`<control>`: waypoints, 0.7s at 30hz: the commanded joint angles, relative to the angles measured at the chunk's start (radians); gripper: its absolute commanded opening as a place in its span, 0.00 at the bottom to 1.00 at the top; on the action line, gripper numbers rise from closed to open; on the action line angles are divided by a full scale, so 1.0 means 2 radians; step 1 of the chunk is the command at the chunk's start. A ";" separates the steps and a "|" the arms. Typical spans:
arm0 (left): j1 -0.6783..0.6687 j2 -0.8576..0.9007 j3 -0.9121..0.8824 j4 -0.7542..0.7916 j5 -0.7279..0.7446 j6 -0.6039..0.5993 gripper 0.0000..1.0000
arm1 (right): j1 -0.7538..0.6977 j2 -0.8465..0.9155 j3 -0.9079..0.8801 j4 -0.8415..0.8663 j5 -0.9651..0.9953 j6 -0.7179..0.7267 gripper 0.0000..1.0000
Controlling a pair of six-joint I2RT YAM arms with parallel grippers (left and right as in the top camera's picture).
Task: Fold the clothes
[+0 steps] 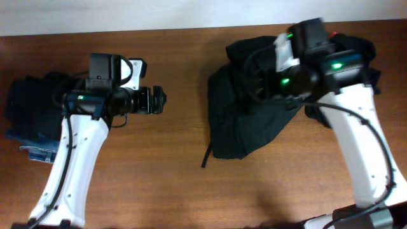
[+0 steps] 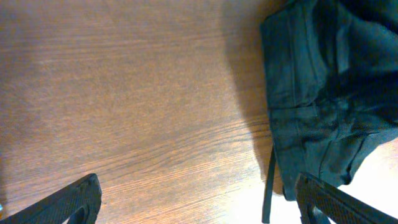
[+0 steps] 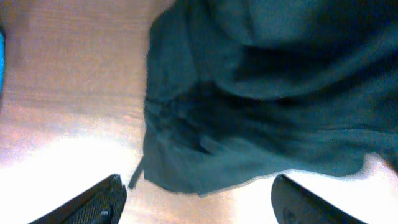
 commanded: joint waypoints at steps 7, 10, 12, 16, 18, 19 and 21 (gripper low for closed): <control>0.000 -0.056 0.035 0.007 0.023 -0.001 0.99 | 0.093 0.031 -0.212 0.162 0.144 0.037 0.87; 0.000 -0.074 0.035 0.007 0.023 -0.001 0.99 | 0.096 0.045 -0.251 0.198 0.147 0.077 0.87; 0.000 -0.080 0.035 0.006 0.022 -0.001 0.99 | 0.096 0.054 -0.271 0.218 0.147 0.103 0.83; 0.000 -0.082 0.035 0.005 0.022 -0.001 0.99 | 0.096 0.060 -0.281 0.233 0.159 0.122 0.26; 0.000 -0.082 0.035 0.004 0.022 -0.001 0.99 | 0.096 0.047 -0.269 0.223 0.158 0.123 0.09; 0.000 -0.082 0.035 0.004 0.022 -0.001 0.99 | 0.096 0.035 -0.257 0.211 0.158 0.122 0.04; 0.000 -0.082 0.035 0.004 0.022 0.002 0.99 | 0.096 0.007 -0.228 0.185 0.158 0.122 0.04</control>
